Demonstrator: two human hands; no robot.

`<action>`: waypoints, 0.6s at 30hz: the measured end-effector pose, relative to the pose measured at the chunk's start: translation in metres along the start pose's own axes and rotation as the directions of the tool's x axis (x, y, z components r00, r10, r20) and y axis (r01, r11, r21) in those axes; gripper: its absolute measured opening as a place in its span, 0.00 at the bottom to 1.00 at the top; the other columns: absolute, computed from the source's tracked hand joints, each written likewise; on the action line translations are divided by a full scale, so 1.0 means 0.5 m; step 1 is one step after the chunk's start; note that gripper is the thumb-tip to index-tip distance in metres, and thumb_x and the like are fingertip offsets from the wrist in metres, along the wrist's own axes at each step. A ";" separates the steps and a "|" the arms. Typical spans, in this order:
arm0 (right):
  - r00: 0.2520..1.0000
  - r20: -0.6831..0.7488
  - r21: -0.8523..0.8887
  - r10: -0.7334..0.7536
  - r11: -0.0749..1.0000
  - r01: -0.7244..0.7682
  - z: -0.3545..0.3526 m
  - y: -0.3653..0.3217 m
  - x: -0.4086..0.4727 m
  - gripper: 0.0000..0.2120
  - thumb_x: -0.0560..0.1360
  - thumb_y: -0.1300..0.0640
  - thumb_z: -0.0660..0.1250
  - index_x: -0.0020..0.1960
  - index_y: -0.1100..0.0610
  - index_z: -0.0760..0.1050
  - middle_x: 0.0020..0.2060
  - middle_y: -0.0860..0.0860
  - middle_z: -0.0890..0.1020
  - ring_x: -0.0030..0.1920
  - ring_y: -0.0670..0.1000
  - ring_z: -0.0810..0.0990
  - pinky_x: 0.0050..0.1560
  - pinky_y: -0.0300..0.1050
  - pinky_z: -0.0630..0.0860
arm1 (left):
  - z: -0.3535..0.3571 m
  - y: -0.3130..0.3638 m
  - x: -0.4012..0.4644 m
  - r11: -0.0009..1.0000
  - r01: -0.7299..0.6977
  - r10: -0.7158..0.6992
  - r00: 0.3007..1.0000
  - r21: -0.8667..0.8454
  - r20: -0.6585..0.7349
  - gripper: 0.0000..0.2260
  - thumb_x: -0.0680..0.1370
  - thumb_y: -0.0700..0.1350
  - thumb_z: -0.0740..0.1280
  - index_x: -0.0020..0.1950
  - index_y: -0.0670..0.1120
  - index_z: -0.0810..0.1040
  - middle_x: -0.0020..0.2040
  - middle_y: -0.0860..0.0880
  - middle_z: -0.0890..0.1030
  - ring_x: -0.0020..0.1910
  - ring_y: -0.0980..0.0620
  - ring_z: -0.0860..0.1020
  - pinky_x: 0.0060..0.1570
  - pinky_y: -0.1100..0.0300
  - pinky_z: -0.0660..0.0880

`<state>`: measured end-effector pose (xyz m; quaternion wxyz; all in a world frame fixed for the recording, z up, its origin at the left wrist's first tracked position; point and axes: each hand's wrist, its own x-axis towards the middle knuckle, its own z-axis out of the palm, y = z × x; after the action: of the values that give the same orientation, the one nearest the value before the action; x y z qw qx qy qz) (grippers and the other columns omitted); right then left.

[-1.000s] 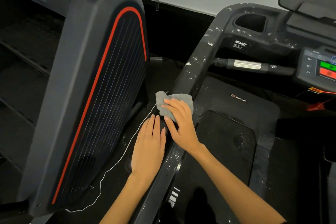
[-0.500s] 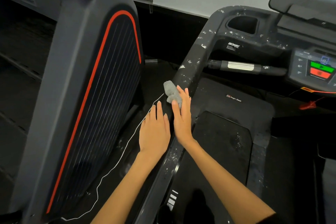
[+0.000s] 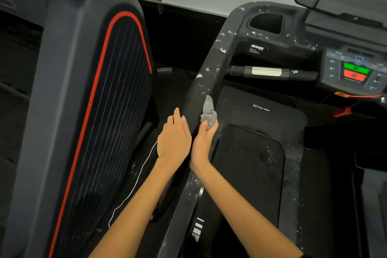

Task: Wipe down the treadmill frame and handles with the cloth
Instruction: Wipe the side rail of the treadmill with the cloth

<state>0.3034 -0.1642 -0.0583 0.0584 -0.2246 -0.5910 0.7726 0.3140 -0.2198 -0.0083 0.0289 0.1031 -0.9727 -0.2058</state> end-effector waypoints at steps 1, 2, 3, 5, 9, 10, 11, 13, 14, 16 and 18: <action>1.000 -0.005 0.001 0.010 1.000 -0.010 0.001 -0.005 0.019 0.23 0.85 0.51 0.51 0.78 0.46 0.52 0.74 0.49 0.65 0.71 0.49 0.68 0.73 0.53 0.65 | 0.000 0.001 0.001 1.000 0.002 -0.002 1.000 0.006 -0.001 0.21 0.84 0.49 0.48 0.76 0.43 0.57 0.65 0.44 0.73 0.58 0.47 0.77 0.51 0.55 0.74; 1.000 -0.007 0.002 0.012 1.000 -0.012 0.004 -0.011 0.039 0.23 0.85 0.52 0.51 0.78 0.47 0.52 0.74 0.50 0.65 0.71 0.50 0.68 0.72 0.53 0.66 | -0.001 0.002 0.001 1.000 0.002 -0.002 1.000 0.008 -0.002 0.21 0.84 0.48 0.48 0.76 0.43 0.58 0.65 0.44 0.74 0.58 0.47 0.77 0.50 0.55 0.74; 1.000 -0.004 0.006 0.011 1.000 -0.011 0.007 -0.018 0.060 0.22 0.85 0.52 0.51 0.78 0.47 0.52 0.73 0.50 0.65 0.70 0.51 0.68 0.72 0.54 0.66 | -0.001 0.002 0.001 1.000 0.000 0.000 1.000 0.008 -0.004 0.21 0.84 0.48 0.48 0.76 0.43 0.58 0.65 0.43 0.74 0.57 0.47 0.77 0.50 0.56 0.75; 1.000 0.000 0.028 0.014 1.000 -0.014 0.013 -0.031 0.107 0.21 0.85 0.53 0.50 0.77 0.46 0.52 0.72 0.51 0.66 0.69 0.51 0.69 0.72 0.56 0.66 | 0.000 0.002 0.001 1.000 -0.003 0.004 1.000 0.014 -0.016 0.21 0.84 0.48 0.49 0.75 0.43 0.59 0.64 0.43 0.75 0.56 0.46 0.78 0.48 0.56 0.75; 0.998 0.025 0.059 0.052 0.997 -0.053 0.020 -0.052 0.192 0.21 0.84 0.51 0.51 0.76 0.44 0.53 0.70 0.54 0.69 0.68 0.53 0.71 0.70 0.60 0.67 | 0.002 0.004 0.002 0.999 -0.003 0.004 0.999 0.036 -0.033 0.20 0.84 0.49 0.49 0.75 0.43 0.59 0.63 0.44 0.75 0.54 0.47 0.78 0.46 0.56 0.75; 0.997 0.035 0.074 0.062 0.995 -0.065 0.021 -0.055 0.202 0.21 0.84 0.51 0.52 0.76 0.44 0.53 0.70 0.54 0.69 0.68 0.54 0.71 0.71 0.61 0.67 | 0.002 0.004 0.002 0.999 -0.003 0.004 0.999 0.036 -0.034 0.20 0.84 0.49 0.49 0.75 0.44 0.59 0.63 0.44 0.75 0.54 0.47 0.78 0.47 0.56 0.75; 0.997 0.038 0.072 0.064 0.995 -0.067 0.022 -0.055 0.207 0.22 0.84 0.51 0.52 0.77 0.45 0.53 0.70 0.54 0.69 0.69 0.53 0.70 0.71 0.61 0.66 | 0.001 0.004 0.002 1.000 0.000 0.001 0.999 0.029 -0.034 0.20 0.84 0.49 0.48 0.75 0.44 0.59 0.63 0.44 0.75 0.54 0.47 0.78 0.47 0.56 0.75; 0.998 0.063 0.048 0.032 0.998 -0.036 0.019 -0.055 0.191 0.23 0.83 0.48 0.53 0.77 0.45 0.54 0.72 0.51 0.68 0.71 0.51 0.69 0.73 0.58 0.64 | 0.002 0.004 0.002 1.000 0.013 -0.012 1.000 0.012 -0.028 0.20 0.84 0.49 0.48 0.75 0.44 0.59 0.63 0.45 0.75 0.55 0.47 0.78 0.48 0.55 0.75; 0.996 0.085 0.022 -0.001 1.000 -0.001 0.016 -0.053 0.174 0.25 0.82 0.46 0.54 0.77 0.45 0.54 0.74 0.50 0.65 0.73 0.50 0.66 0.74 0.57 0.62 | 0.003 0.005 0.004 1.000 0.020 -0.020 0.999 0.009 -0.026 0.20 0.84 0.49 0.48 0.75 0.44 0.59 0.64 0.45 0.75 0.55 0.47 0.78 0.48 0.55 0.74; 0.986 0.140 -0.032 -0.093 0.995 0.099 0.006 -0.051 0.130 0.25 0.83 0.48 0.54 0.78 0.44 0.52 0.78 0.47 0.58 0.76 0.46 0.58 0.77 0.53 0.56 | 0.003 0.009 0.009 0.999 0.035 -0.035 0.999 -0.010 -0.019 0.20 0.84 0.49 0.48 0.75 0.44 0.59 0.64 0.45 0.75 0.56 0.45 0.78 0.48 0.54 0.73; 0.960 0.203 -0.054 -0.192 0.977 0.207 -0.003 -0.047 0.083 0.23 0.83 0.50 0.54 0.77 0.40 0.53 0.78 0.43 0.55 0.76 0.41 0.55 0.77 0.46 0.54 | 0.004 0.015 0.019 0.995 0.063 -0.064 0.998 -0.073 0.000 0.20 0.84 0.49 0.48 0.75 0.44 0.61 0.66 0.44 0.74 0.59 0.44 0.76 0.52 0.52 0.72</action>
<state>0.2629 -0.1410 -0.0483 0.0692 -0.0885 -0.6419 0.7585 0.3033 -0.2145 -0.0068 0.0274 0.1331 -0.9607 -0.2419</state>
